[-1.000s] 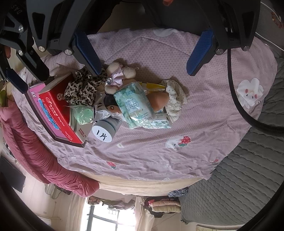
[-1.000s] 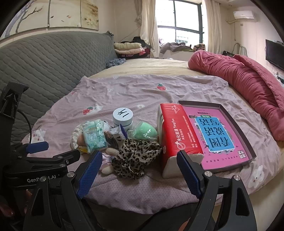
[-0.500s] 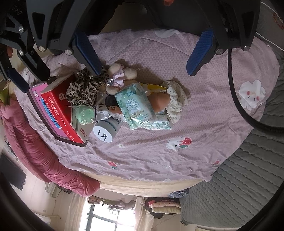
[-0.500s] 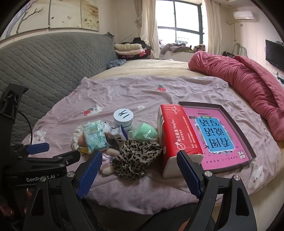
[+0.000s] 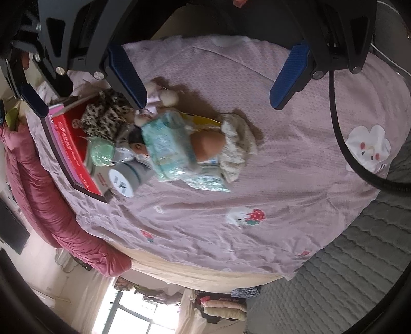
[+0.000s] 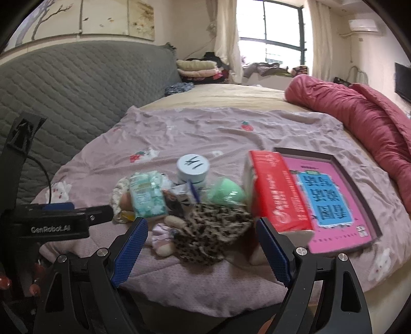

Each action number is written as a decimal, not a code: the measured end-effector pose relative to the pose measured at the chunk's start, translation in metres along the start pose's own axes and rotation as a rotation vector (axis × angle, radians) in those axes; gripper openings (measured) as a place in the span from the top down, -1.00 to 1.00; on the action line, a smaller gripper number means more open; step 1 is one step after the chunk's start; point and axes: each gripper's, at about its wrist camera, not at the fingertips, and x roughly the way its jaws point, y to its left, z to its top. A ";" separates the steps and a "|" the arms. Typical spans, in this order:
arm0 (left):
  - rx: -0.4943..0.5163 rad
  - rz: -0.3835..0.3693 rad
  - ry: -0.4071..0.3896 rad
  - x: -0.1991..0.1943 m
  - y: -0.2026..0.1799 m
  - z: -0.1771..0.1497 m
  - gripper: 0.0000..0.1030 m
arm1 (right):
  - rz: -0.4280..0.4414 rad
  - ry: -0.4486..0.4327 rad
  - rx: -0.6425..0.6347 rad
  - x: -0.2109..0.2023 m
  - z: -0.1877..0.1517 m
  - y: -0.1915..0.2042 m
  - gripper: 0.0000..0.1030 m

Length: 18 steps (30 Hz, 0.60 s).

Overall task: Organize soft objects
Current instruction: 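Grasp a green wet-wipes pack with the left tool while the right tool grasps another wipes pack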

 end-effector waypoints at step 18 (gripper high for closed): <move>0.123 -0.114 0.132 0.102 0.025 0.095 -0.89 | 0.102 0.084 -0.127 0.099 0.011 0.059 -0.69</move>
